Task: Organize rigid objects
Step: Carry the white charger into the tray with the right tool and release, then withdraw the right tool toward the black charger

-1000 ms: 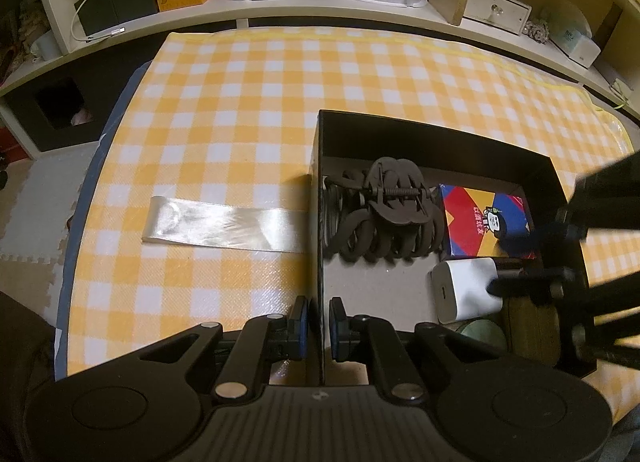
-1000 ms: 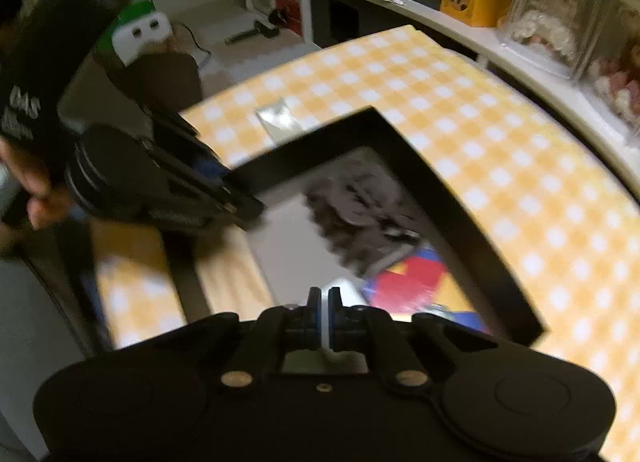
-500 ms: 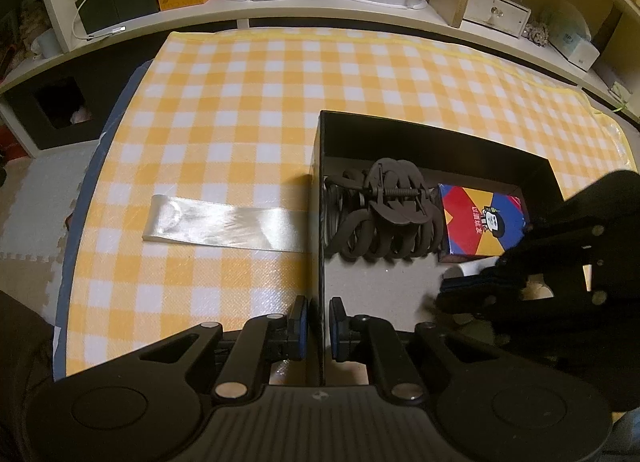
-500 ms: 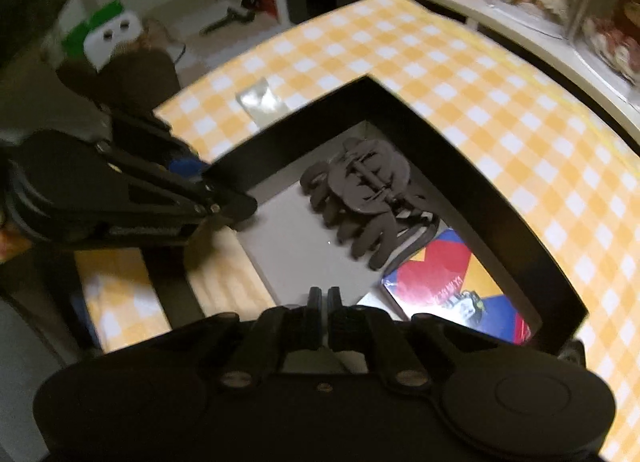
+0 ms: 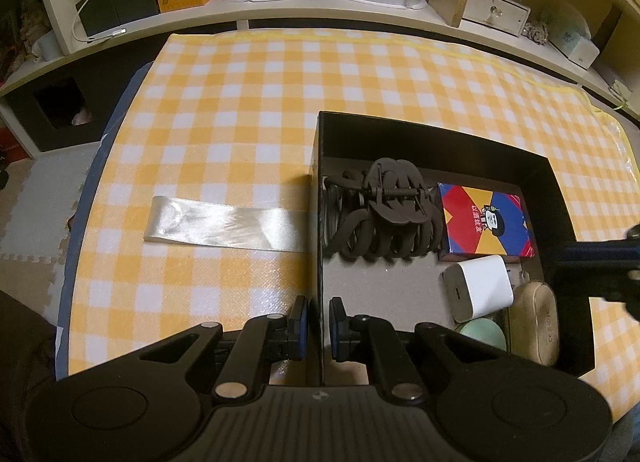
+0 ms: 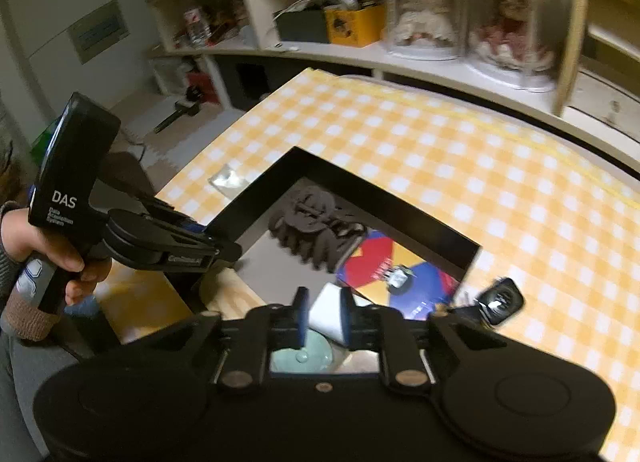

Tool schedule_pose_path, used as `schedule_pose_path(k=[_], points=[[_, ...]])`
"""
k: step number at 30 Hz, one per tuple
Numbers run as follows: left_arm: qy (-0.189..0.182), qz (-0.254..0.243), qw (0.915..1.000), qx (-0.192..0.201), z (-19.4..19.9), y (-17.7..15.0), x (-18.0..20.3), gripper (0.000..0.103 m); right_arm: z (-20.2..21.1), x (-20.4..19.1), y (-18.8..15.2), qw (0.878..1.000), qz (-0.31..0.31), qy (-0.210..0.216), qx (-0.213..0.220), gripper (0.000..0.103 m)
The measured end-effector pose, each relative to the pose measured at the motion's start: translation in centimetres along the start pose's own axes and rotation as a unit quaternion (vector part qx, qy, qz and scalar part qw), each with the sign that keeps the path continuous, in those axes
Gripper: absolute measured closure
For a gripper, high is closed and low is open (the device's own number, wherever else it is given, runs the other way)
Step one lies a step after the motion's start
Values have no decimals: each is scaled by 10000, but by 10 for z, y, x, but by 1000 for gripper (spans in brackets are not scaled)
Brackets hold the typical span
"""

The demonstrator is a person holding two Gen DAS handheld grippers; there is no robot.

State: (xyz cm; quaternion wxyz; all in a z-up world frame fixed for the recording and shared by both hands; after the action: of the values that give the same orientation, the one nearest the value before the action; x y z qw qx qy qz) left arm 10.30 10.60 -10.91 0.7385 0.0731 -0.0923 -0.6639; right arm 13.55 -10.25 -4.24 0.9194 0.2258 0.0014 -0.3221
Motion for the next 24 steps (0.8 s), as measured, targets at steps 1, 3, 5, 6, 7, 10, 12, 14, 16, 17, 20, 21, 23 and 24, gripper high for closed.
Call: schedule_pose_path(k=[1,3,5,6,7,10,12,14,16,17,20,21,23,24], points=[[12,-8,10000,3,0,0,1,92,1,1,-1,10000,-44,-58,51,78],[27,-22,10000,7,0,-1,1,92,9,2,-7,9996,-164,-169,167,73],[31,-22,10000,7,1,-1,1,92,13,3,-13,9988,-263,-315,270,55],[33,-23,10000,8,1,-1,1,92,17,3,-18,9983,-302,-388,320,50],[35,-26,10000,10,1,-1,1,92,19,4,-21,9977,-350,-459,364,42],[50,-35,10000,13,1,-2,1,92,24,7,-29,9958,-536,-579,472,24],[56,-38,10000,15,2,-2,1,92,28,11,-34,9942,-647,-646,560,16],[55,-38,10000,14,2,-2,1,92,31,14,-37,9925,-727,-744,647,4],[64,-45,10000,14,2,-2,1,92,31,17,-39,9914,-764,-822,668,1],[70,-50,10000,15,2,-2,1,92,30,18,-40,9913,-773,-838,657,0],[87,-59,9999,14,2,-3,1,92,30,23,-41,9902,-856,-878,663,0],[92,-62,9999,14,2,-3,1,92,31,24,-42,9897,-867,-906,695,0],[100,-64,9999,11,2,-3,2,92,32,28,-42,9888,-887,-945,745,0],[105,-65,9999,10,2,-3,2,92,33,30,-42,9881,-920,-957,772,0]])
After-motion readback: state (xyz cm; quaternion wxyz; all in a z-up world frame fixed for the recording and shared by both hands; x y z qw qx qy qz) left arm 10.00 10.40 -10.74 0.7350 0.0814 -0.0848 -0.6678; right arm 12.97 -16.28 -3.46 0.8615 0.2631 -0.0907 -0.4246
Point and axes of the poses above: each gripper's, at about its wrist camera, not at the fingertips, and z roughly against the way its jaws point, x to its right, y to its top, the point moved 6 cm from there along -z, roughly the way its jaws point, and after that the axes turned 15 degrees about -x, right-handed, at the moved point
